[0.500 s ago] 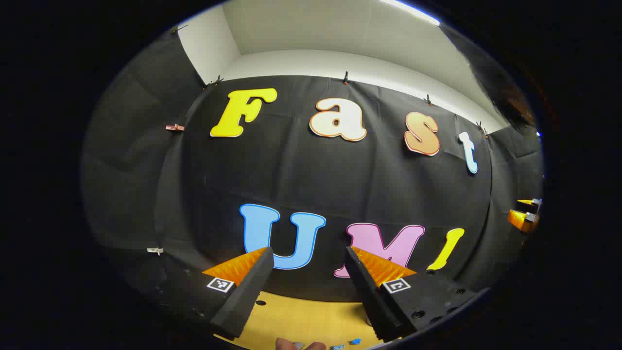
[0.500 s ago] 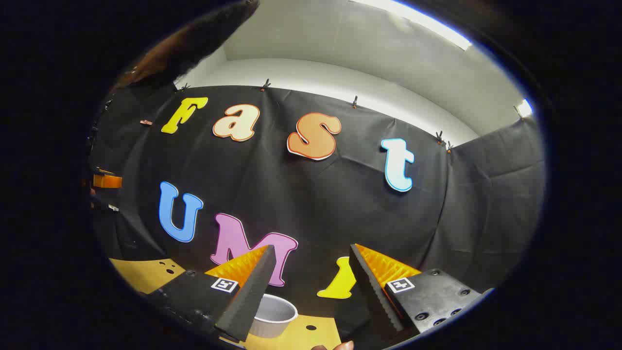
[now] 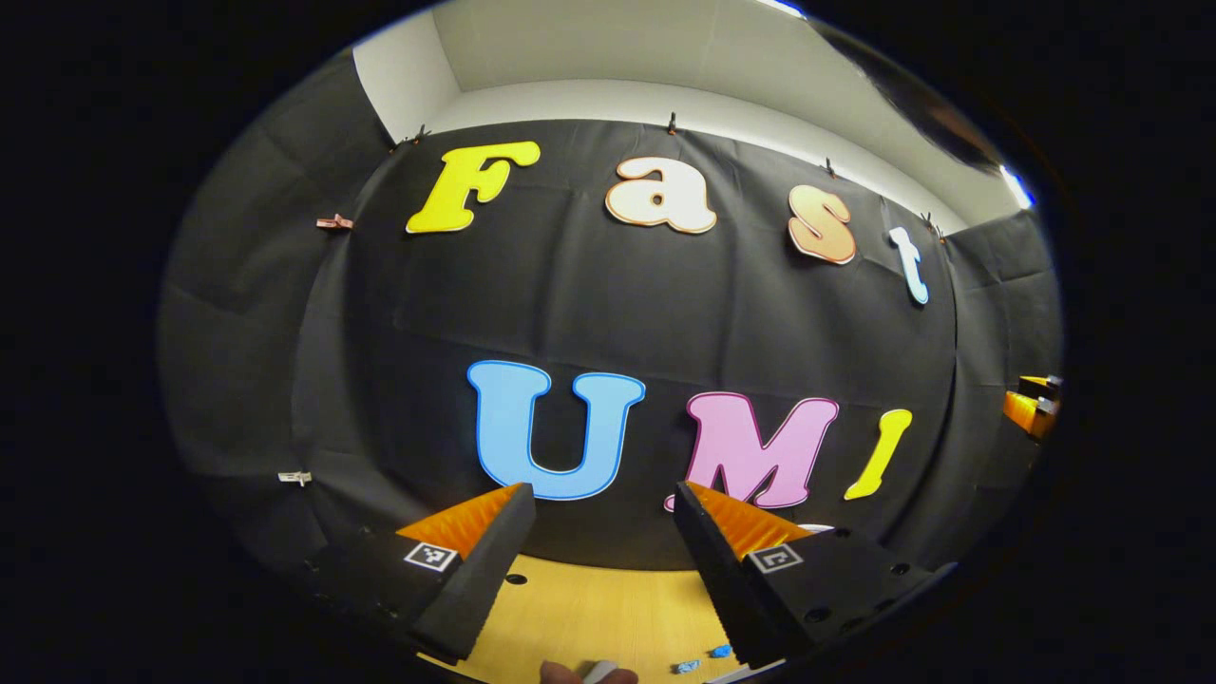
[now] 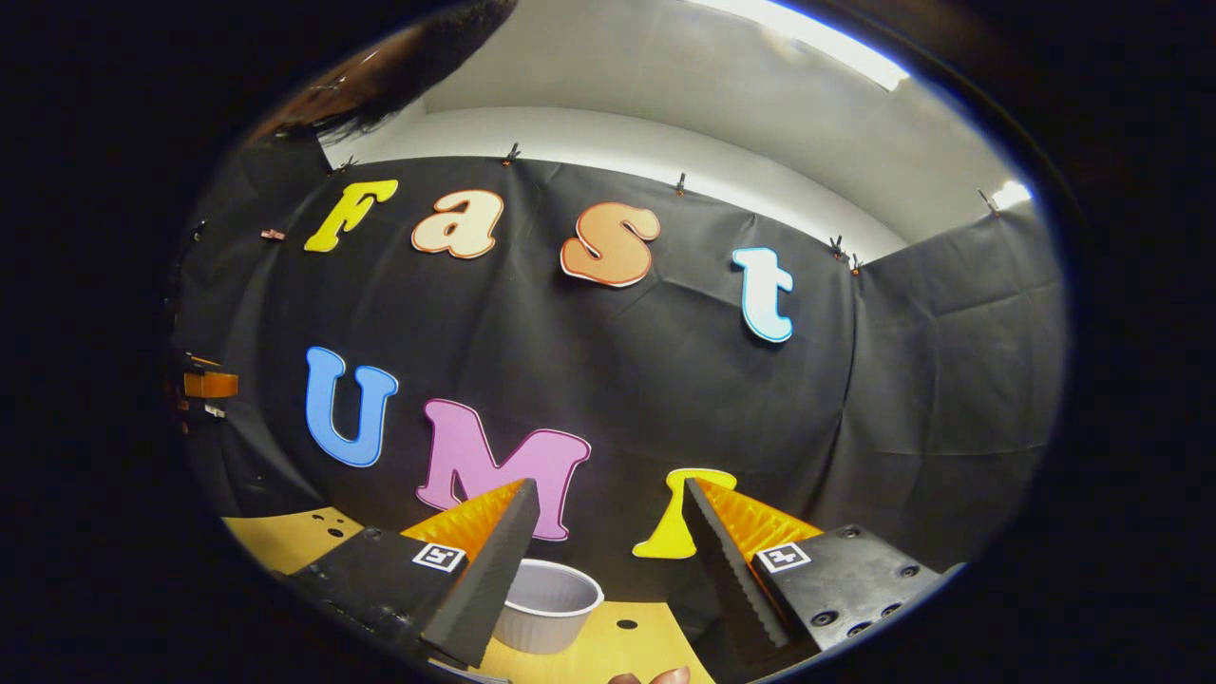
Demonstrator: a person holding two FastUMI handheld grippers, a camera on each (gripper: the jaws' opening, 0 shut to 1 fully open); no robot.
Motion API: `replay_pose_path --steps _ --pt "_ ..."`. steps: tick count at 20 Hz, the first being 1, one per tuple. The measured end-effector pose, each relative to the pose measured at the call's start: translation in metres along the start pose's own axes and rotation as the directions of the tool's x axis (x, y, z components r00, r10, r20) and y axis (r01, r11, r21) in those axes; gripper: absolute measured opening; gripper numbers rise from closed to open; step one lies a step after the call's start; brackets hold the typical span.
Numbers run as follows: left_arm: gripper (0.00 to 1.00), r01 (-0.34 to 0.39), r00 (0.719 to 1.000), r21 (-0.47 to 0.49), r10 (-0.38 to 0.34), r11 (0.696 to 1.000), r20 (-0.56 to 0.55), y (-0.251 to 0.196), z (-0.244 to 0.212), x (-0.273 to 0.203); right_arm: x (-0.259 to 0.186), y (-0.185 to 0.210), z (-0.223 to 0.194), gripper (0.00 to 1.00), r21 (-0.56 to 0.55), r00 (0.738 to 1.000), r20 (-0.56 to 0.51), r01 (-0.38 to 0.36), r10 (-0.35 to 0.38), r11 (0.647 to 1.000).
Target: Pick up the small broom and dustpan from the desktop, sweep the trash into the dustpan with the broom, and then empty the trash into the garbage bin.
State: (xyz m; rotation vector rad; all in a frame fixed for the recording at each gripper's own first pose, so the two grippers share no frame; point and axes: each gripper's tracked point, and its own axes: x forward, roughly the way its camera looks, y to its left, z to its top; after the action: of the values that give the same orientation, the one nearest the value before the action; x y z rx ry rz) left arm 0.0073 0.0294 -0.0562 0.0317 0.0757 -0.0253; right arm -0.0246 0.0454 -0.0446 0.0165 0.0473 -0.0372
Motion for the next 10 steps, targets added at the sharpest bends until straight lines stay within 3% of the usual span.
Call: replay_pose_path --steps 7,10 --pt "0.95 0.033 0.999 0.028 -0.032 0.999 -0.022 -0.003 -0.013 -0.001 -0.003 0.021 -0.010 0.95 -0.050 1.000 0.001 -0.026 0.026 0.998" --pt "0.95 0.060 0.996 0.046 -0.057 0.997 -0.067 -0.010 -0.031 -0.001 -0.020 0.044 -0.048 0.95 -0.018 0.985 -0.131 -0.114 0.111 0.993"
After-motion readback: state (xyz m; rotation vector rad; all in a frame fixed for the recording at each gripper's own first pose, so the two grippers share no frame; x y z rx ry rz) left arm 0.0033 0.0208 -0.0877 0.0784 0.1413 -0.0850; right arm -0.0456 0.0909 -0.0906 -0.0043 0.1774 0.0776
